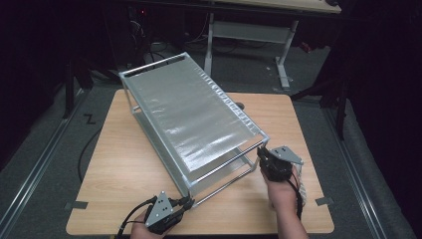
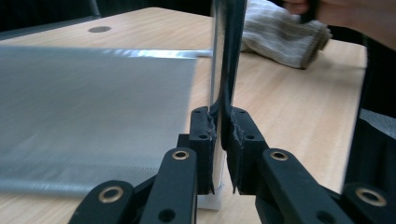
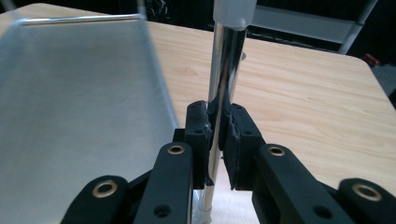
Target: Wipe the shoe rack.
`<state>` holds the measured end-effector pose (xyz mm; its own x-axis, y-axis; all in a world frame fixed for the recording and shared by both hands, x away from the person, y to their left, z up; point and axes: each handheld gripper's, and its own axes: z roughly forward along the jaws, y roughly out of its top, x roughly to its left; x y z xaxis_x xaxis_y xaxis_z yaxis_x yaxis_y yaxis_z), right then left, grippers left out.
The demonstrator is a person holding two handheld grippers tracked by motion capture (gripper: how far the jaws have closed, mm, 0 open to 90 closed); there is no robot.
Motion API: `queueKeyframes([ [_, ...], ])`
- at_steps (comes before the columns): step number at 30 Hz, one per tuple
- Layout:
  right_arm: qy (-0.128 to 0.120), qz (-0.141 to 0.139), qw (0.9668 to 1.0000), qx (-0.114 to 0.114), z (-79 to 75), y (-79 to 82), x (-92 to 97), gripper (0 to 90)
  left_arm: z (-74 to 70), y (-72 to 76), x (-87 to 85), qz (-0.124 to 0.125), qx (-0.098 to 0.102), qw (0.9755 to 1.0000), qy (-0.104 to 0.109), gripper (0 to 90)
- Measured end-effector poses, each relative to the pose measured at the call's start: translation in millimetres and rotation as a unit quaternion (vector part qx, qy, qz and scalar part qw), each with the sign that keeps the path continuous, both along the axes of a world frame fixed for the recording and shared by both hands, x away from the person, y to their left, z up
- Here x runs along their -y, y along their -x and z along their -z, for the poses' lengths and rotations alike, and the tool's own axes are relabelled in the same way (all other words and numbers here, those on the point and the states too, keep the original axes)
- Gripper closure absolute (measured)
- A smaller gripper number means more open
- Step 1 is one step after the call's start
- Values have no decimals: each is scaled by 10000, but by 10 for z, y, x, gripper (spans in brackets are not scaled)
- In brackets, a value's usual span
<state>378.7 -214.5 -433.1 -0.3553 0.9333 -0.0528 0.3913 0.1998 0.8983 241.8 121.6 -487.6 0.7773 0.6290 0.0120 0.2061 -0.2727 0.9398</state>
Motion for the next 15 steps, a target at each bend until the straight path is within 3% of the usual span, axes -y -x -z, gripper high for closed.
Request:
queueKeyframes([
  [4,53,-72,9999,-76,-21,-200,-116,799,4,16,71,110,2,9999,11,809],
  [8,113,-109,9998,-138,-44,-262,-147,635,2,-29,163,207,4,9998,3,809],
  [11,85,-74,9999,-57,-47,-113,-72,591,-4,-84,253,247,-14,9997,-13,807],
  [15,223,-213,9995,27,21,217,39,584,-14,-196,398,318,-11,9995,-54,806],
])
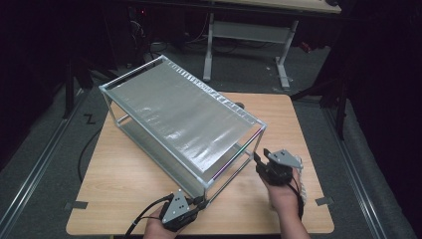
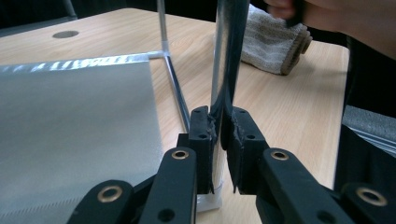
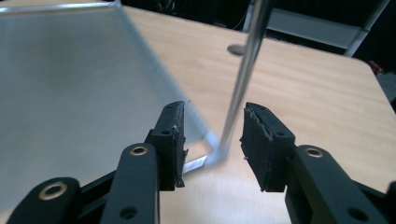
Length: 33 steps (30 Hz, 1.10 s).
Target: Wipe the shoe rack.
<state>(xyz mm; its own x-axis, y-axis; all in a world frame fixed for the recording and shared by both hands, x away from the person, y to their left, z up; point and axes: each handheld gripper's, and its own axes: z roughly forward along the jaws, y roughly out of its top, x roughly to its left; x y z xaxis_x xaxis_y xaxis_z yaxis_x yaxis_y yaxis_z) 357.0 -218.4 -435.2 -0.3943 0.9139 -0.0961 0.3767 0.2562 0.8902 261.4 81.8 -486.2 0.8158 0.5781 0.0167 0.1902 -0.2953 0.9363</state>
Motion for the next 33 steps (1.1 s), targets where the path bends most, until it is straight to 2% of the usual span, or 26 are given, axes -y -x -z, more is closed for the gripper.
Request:
queueKeyframes([
  [5,-85,-142,9998,148,33,389,80,559,-2,-267,294,-41,-5,10000,23,805],
  [8,-161,-186,9995,209,43,519,118,541,-3,-430,474,-116,7,9999,36,805],
  [11,-263,-193,9993,199,78,610,147,525,10,-564,628,-207,47,9997,88,805],
  [13,-244,-227,9994,137,105,634,151,514,12,-620,702,-249,65,9996,89,805],
  [15,-325,-238,9992,86,129,643,163,504,4,-652,751,-290,72,9995,74,794],
  [17,-387,-253,9989,56,128,656,155,489,1,-640,743,-283,50,9996,80,693],
  [18,-407,-272,9988,63,127,661,148,483,2,-613,705,-233,-34,9997,71,653],
  [19,-436,-336,9985,57,126,675,121,473,3,-587,672,-235,-20,9997,9,607],
  [21,-422,-439,9981,54,132,694,73,464,12,-500,557,-278,-32,9996,-63,583],
  [23,-444,-558,9974,29,147,713,19,447,10,-416,418,-322,-61,9995,-29,564],
  [25,-400,-633,9972,2,172,739,-52,432,-11,-320,234,-391,35,9992,24,552],
  [26,-391,-646,9971,-11,177,744,-76,426,-24,-271,106,-490,146,9987,-36,549],
  [27,-372,-664,9971,-32,181,754,-116,420,-28,-247,30,-573,231,9980,-106,554],
  [28,-377,-689,9969,-28,182,759,-138,420,-32,-220,-94,-735,345,9964,-252,562],
  [30,-375,-756,9964,55,177,786,-201,423,-34,-211,-285,-974,414,9936,-387,563],
  [33,-353,-890,9954,92,159,797,-314,424,-3,-208,-531,-1256,444,9907,-280,560],
])
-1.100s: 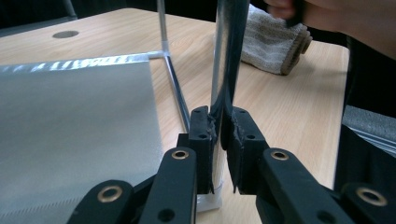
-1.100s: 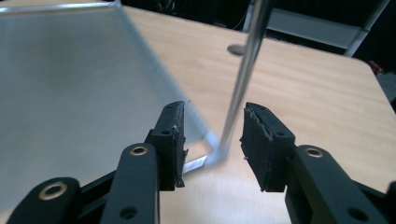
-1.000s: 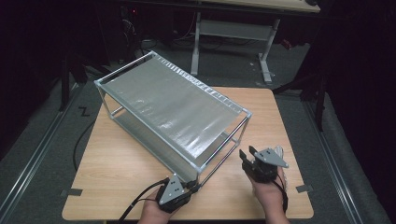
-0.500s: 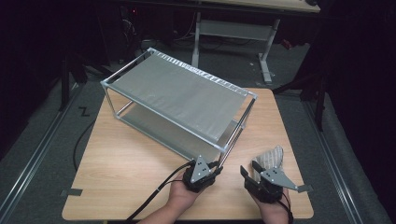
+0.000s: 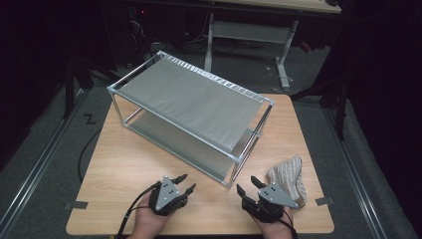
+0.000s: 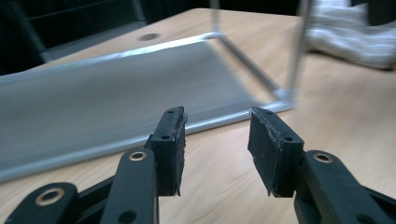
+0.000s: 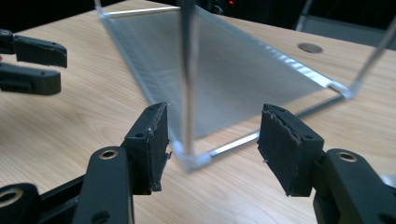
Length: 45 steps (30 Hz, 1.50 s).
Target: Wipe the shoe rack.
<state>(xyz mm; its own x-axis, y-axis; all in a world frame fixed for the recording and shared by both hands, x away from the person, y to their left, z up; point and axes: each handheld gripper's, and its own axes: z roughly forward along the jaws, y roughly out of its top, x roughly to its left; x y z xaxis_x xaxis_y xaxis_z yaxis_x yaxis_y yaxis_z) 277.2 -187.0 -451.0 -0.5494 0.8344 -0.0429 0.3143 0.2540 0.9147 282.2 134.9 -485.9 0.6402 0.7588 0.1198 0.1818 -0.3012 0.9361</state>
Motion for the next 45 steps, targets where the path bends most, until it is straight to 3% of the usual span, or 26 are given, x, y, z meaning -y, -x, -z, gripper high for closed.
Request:
queueKeyframes([
  [4,-10,-12,9999,122,-19,-44,-102,492,57,-58,-148,-191,-129,9996,-175,565],
  [7,16,-47,9998,206,-22,-95,-168,547,91,-88,-210,-252,-324,9991,69,570],
  [9,48,9,9997,225,-25,-128,-191,589,102,-66,-233,-277,-332,9991,32,569],
  [15,-9,-234,9992,309,-32,-196,-282,702,88,49,-338,-369,-279,9989,80,573],
  [18,-14,-172,9993,341,-28,-232,-312,796,79,59,-371,-451,-263,9986,77,573],
  [23,-83,-259,9994,201,-46,-215,-212,806,21,2,-456,-582,-275,9977,206,571],
  [30,-152,-87,9997,185,-38,27,230,804,-142,-125,-609,-815,-118,9961,307,570],
  [33,-237,101,9995,166,-31,117,437,804,-209,-209,-722,-978,-34,9945,383,576],
  [37,-225,303,9992,164,-37,182,588,804,-240,-335,-900,-1308,10,9910,300,574],
  [43,-227,399,9989,135,-42,198,655,805,-254,-525,-1239,-1881,18,9816,332,574],
  [45,-232,403,9988,126,-43,196,658,804,-272,-601,-1330,-1964,-14,9796,415,576],
])
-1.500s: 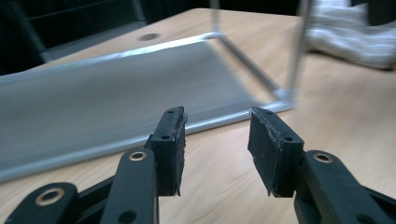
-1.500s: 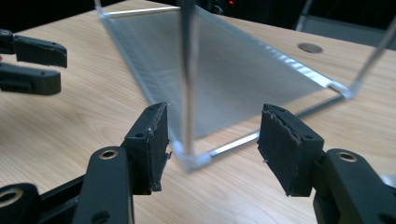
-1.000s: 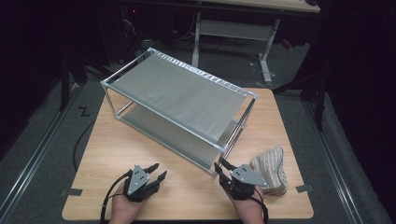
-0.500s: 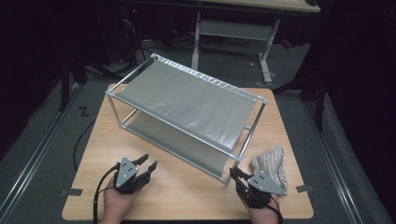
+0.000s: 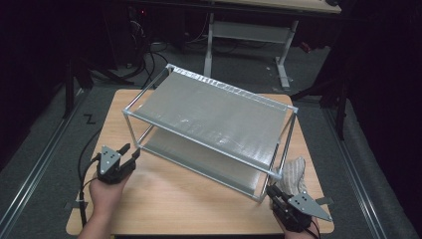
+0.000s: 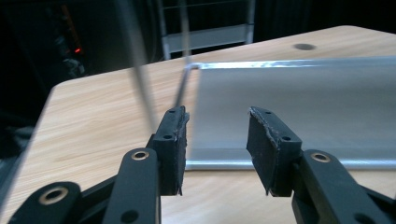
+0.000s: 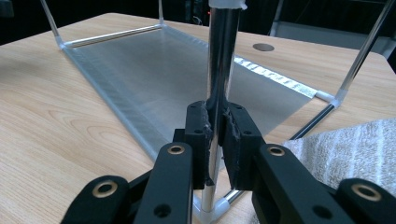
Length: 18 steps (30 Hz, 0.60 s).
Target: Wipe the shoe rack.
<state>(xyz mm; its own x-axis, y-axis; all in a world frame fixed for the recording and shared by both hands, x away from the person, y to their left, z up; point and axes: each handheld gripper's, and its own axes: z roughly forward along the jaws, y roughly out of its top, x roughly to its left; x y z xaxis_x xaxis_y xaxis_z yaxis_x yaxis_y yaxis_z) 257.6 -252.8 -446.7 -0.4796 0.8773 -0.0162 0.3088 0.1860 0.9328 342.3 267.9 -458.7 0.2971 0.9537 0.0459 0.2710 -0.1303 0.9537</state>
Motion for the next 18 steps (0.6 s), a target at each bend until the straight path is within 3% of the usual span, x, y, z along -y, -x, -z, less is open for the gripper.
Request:
queueKeyframes([
  [2,0,-5,10000,1,0,-4,4,804,-17,-75,-45,-86,0,10000,-47,575],
  [5,-10,-4,10000,-11,-3,-26,15,804,-28,-238,-78,-207,-68,9993,-304,570],
  [6,-4,-1,10000,-14,-5,-33,19,805,-28,-324,-92,-296,-201,9986,-402,567],
  [9,-23,-25,10000,-14,-5,-59,29,805,-44,-496,-128,-345,-330,9984,-286,564],
  [14,-43,-70,10000,-42,-4,-80,46,805,-107,-702,-99,-408,-337,9981,-330,591],
  [17,-64,-74,9999,-58,-3,-83,46,805,-131,-754,-75,-407,-183,9983,-375,666],
  [18,-84,-64,9999,-66,-2,-85,43,805,-136,-766,-66,-439,-193,9977,-478,680],
])
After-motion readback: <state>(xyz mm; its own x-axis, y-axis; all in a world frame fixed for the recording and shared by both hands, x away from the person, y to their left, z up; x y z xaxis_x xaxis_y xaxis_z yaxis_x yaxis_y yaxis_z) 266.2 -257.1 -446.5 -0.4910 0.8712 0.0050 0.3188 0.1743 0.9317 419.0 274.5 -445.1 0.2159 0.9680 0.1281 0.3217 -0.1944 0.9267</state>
